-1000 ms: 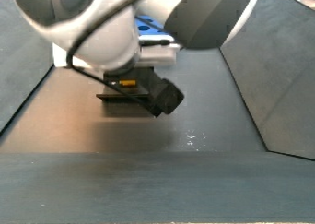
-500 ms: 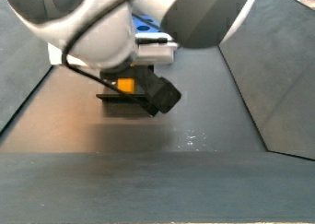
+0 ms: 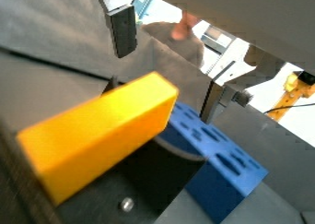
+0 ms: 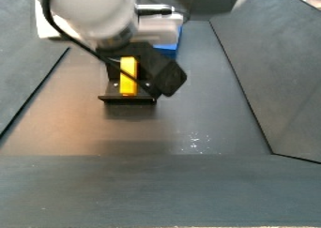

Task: Pick up the arch object. Move up. Place the arch object on the fixture. Regrasp the arch object. Rotate the arch object. Move to above the board. Insert the arch object.
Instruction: Regrasp the arch object.

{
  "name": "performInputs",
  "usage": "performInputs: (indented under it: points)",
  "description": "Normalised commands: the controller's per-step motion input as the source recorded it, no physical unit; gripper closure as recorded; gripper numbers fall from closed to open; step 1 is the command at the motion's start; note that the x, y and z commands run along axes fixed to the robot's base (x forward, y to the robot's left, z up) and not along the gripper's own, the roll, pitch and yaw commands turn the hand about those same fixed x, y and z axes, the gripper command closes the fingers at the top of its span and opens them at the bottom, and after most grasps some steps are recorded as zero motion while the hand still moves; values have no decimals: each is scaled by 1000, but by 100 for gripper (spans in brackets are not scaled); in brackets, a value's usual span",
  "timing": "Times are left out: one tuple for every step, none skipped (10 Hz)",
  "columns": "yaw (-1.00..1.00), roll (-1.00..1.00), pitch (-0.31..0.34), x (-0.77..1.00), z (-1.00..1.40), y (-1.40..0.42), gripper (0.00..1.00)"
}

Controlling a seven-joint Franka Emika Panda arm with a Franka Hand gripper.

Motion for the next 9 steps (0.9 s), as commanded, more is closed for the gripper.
performInputs:
  points:
    - [-27,46,48,-31,641,3,0]
    - [-27,49,50,-32,496,3,0]
    - [21,1000,46,-101,1000,-667,0]
    - [21,1000,42,-107,1000,-748,0]
    - [20,1000,32,-131,1000,-759,0]
    - [20,1000,25,-136,858,-654,0]
    - [19,1000,19,-104,638,-494,0]
    - [19,1000,18,-76,460,-362,0]
    - [19,1000,16,-57,270,-215,0]
